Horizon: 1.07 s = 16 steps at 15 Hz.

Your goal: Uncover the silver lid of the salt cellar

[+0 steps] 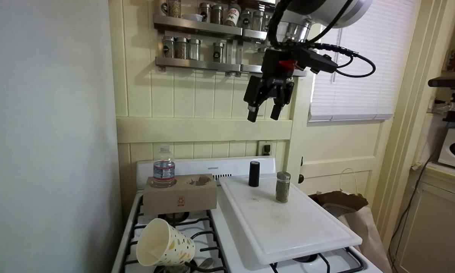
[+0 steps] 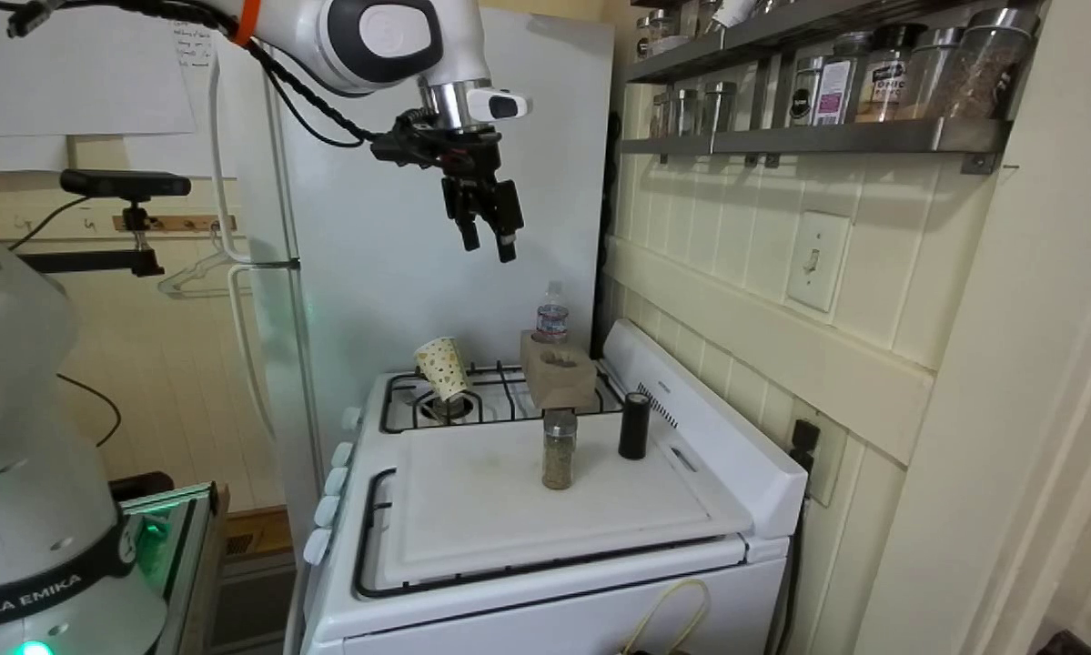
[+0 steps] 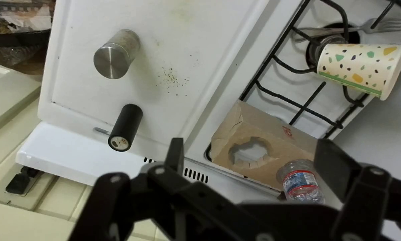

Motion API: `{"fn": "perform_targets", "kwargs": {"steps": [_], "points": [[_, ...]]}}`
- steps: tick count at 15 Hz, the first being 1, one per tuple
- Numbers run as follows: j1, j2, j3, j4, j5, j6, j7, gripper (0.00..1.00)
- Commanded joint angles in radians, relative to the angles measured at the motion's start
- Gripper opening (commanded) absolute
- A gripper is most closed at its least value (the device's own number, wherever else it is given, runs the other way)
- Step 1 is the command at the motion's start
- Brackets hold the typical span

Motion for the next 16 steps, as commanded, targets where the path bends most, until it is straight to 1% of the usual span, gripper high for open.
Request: {"fn": "perform_targets", "kwargs": {"steps": [1,3,5,9,11,13,14,15,16], "points": [[-0.014,-0.009,-0.007,-0.042,0.015,0.022,0.024,1.0],[-0.015,-0.011,-0.022,-0.073,0.038,0.028,0.02,1.0],[-0.035,-0.012,-0.024,-0.116,0.018,0.047,0.047,1.0],[-0.104,0.0,-0.03,-0.205,-0.049,0.138,0.109,1.0],[-0.131,0.01,-0.043,-0.231,-0.062,0.167,0.119,1.0],[-0.159,0.028,-0.061,-0.248,-0.074,0.231,0.121,1.0],[-0.161,0.039,-0.076,-0.244,-0.06,0.242,0.103,1.0],[-0.147,0.026,-0.068,-0.23,-0.053,0.201,0.092,1.0],[-0.154,0.032,-0.076,-0.233,-0.053,0.212,0.091,1.0]]}}
